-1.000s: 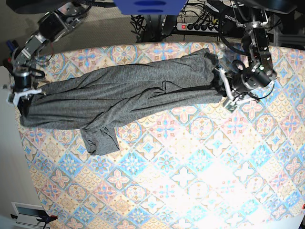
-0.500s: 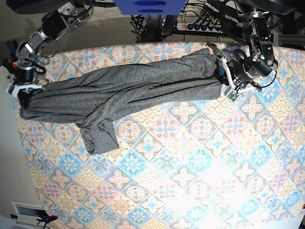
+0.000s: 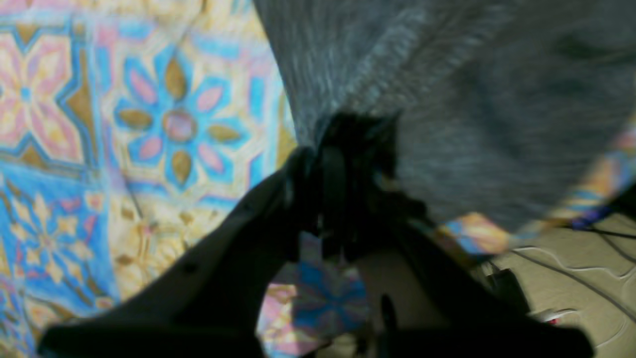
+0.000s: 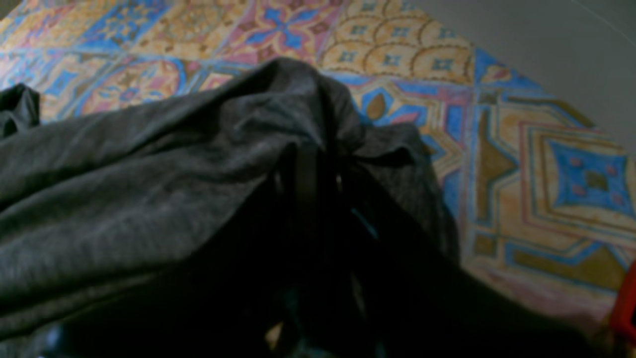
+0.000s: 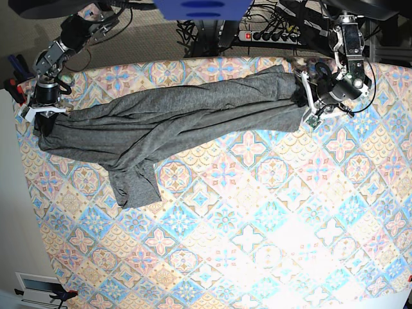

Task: Layout the t-shirt on the table in an organized manner, then fold the t-shirt properly
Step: 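Release the shirt end with the left gripper and raise it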

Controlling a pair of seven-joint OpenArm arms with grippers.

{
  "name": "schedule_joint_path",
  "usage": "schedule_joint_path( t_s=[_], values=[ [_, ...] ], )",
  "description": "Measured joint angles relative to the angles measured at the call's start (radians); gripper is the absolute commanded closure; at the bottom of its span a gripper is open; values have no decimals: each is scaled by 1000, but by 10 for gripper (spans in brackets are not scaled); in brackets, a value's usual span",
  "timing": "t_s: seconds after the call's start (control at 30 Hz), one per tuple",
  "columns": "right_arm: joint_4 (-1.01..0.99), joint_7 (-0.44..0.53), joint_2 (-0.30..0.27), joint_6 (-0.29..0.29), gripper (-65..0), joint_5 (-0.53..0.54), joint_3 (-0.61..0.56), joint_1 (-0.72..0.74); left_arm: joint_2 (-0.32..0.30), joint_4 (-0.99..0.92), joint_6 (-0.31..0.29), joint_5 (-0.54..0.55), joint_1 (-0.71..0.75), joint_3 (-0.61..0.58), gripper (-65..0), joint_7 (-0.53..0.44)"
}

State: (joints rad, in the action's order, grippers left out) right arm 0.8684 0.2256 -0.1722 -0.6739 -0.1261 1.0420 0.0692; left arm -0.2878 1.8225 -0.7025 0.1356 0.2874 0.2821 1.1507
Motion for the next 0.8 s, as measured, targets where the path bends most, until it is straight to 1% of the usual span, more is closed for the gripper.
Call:
schedule_joint_path(
  t_s=[0.07,0.23,0.33,0.43,0.53,0.6,0.63,0.7,0.8],
  values=[
    [0,-1,0,1,-23,0,0,0,23,-13,1,-66,-13,0,-95,-2],
    [3,-1,1,-1,-172,-1,0,0,88,-8,10,-177,-22,6,-226,-21],
    [5,-1,1,-4,-231,-1,0,0,93,-8,6,-186,-41,6,-291,-9],
    [7,-1,1,-4,-248,-4,0,0,105,17,6,-185,-42,6,-328,-7],
    [27,-13,3,-4,-248,-10,0,-5,108,85,0,-174,-34,5,-350,-8],
    [80,-47,7,6,-248,-32,0,-12,107,126,3,-181,-38,6,-362,-6],
    [110,-46,9,8,-248,-32,0,-15,105,135,2,-179,-42,6,-369,-9],
    [177,-31,11,-4,-248,-25,-1,-30,106,134,3,-179,-47,6,-377,-10],
    [254,-34,8,2,-248,-24,-1,-57,106,134,2,-178,-47,6,-380,-7]
  ],
)
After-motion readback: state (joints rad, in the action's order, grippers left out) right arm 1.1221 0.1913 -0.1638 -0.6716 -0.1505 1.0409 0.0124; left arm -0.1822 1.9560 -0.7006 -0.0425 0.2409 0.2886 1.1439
